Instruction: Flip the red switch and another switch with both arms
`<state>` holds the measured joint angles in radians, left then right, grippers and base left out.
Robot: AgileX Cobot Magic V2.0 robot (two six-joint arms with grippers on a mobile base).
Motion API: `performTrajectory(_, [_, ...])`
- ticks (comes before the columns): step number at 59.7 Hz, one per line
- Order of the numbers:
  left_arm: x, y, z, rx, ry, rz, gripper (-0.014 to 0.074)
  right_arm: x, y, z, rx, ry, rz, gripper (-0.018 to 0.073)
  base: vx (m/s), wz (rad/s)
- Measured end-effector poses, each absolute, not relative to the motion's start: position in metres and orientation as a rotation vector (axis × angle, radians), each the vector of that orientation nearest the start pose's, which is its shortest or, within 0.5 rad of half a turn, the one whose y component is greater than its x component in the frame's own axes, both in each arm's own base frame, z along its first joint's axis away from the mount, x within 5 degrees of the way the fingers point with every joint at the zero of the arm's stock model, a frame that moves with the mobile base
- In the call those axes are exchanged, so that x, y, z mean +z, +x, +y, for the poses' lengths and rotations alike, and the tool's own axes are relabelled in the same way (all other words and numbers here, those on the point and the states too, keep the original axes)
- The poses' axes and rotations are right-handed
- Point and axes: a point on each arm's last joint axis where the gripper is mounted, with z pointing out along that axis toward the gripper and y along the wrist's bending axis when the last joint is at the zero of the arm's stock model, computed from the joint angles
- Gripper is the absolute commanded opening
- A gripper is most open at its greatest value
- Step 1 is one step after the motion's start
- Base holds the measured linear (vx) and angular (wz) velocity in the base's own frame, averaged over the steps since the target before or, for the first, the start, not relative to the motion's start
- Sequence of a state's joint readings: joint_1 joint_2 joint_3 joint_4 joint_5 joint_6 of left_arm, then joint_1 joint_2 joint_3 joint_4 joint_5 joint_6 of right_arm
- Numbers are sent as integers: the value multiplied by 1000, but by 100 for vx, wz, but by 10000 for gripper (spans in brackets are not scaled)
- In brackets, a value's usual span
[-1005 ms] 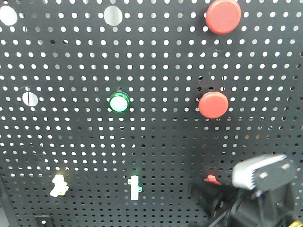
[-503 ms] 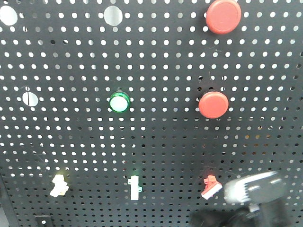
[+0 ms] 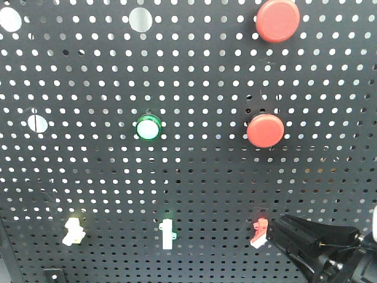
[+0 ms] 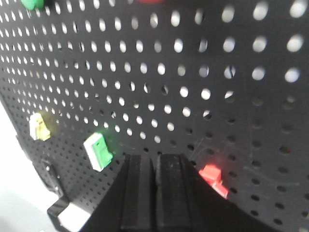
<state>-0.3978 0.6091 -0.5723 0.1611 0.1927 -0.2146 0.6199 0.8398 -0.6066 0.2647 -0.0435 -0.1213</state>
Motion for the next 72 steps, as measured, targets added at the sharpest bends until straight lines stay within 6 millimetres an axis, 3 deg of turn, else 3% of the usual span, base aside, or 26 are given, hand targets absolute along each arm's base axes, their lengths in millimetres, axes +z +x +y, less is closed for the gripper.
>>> performTrajectory(32, [339, 120, -47, -310, 267, 1695, 2, 335, 149, 105, 560, -399, 1661, -6, 0, 0])
performTrajectory(48, [340, 97, -17, -151, 121, 1633, 2, 335, 149, 105, 560, -399, 1661, -6, 0, 0])
performTrajectory(56, [309, 85, -8, -23, 131, 1587, 2, 335, 149, 105, 560, -399, 1661, -6, 0, 0])
performTrajectory(72, [223, 61, -4, 16, 126, 1547, 2, 335, 149, 105, 560, -399, 1661, -6, 0, 0])
